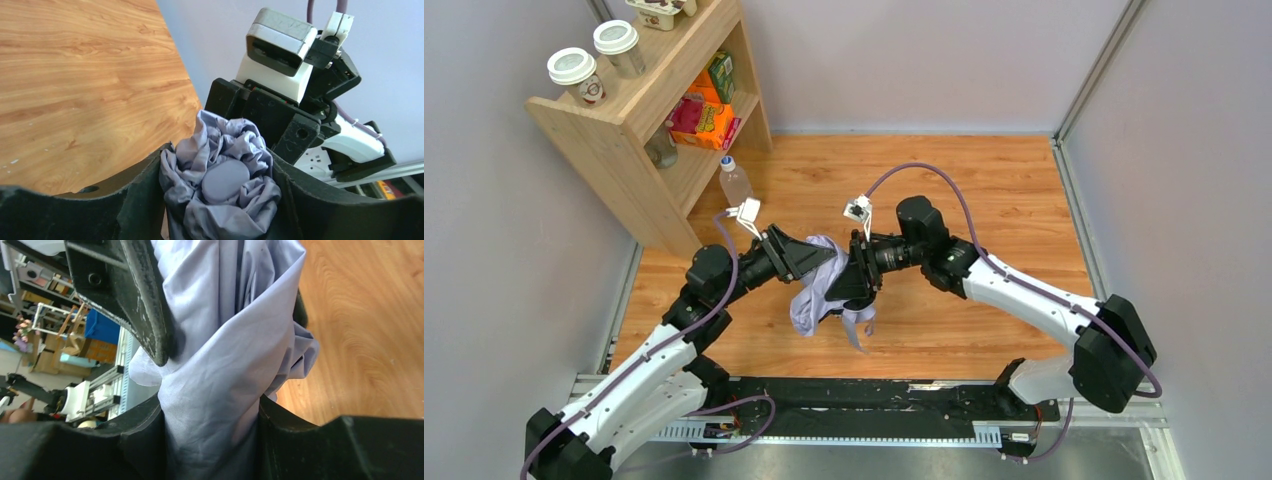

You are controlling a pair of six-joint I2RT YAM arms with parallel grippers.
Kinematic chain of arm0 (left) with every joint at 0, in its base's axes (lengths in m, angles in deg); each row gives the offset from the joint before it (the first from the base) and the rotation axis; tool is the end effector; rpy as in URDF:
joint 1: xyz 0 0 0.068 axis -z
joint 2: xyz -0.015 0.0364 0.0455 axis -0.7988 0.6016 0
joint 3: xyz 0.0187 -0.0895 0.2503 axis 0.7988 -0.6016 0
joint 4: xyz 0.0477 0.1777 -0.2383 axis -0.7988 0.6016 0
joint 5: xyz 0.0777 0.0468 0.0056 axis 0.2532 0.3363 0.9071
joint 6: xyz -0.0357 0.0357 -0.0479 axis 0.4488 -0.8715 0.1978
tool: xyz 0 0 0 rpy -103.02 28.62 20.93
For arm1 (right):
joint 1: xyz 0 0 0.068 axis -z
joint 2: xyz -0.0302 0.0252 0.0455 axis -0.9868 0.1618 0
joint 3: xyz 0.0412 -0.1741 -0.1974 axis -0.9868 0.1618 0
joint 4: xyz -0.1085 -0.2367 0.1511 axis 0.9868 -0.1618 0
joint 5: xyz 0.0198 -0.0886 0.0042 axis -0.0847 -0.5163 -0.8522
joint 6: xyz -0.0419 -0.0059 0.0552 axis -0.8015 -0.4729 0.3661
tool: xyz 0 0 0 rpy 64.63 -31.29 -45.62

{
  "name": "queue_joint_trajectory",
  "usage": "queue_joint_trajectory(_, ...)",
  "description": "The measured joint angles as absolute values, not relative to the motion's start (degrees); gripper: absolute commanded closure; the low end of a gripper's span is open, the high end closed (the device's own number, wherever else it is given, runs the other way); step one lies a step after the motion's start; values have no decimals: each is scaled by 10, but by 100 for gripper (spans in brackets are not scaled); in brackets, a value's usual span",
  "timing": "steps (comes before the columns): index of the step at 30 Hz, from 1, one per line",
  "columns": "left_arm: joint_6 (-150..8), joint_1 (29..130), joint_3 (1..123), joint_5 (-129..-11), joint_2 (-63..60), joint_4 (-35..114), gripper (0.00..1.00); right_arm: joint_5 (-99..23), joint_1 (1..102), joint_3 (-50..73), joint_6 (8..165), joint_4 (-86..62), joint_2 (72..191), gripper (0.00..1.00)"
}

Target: Put away the umbrella

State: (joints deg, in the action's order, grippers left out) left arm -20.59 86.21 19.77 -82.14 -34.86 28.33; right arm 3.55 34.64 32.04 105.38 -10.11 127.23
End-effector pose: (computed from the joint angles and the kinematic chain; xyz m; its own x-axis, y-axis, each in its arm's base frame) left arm 0.1966 -0.1519 0.2888 -0.7017 -0.5354 -0.4701 0.3894 0.2643 -0.8823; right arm 0.2155 0.2851 0.2724 -0.6393 -0.2555 -0.7253 -0.7595 0.0620 0.6476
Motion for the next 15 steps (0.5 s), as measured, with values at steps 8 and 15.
queue_joint_trajectory(8, -194, 851, 194, -848, -340, 276, 100, 69, 353, 300, 1054, -141, 1289, 86)
queue_joint_trajectory(15, -194, 851, 217, -788, -370, 330, 100, -53, 318, 228, 1035, -238, 1288, 53)
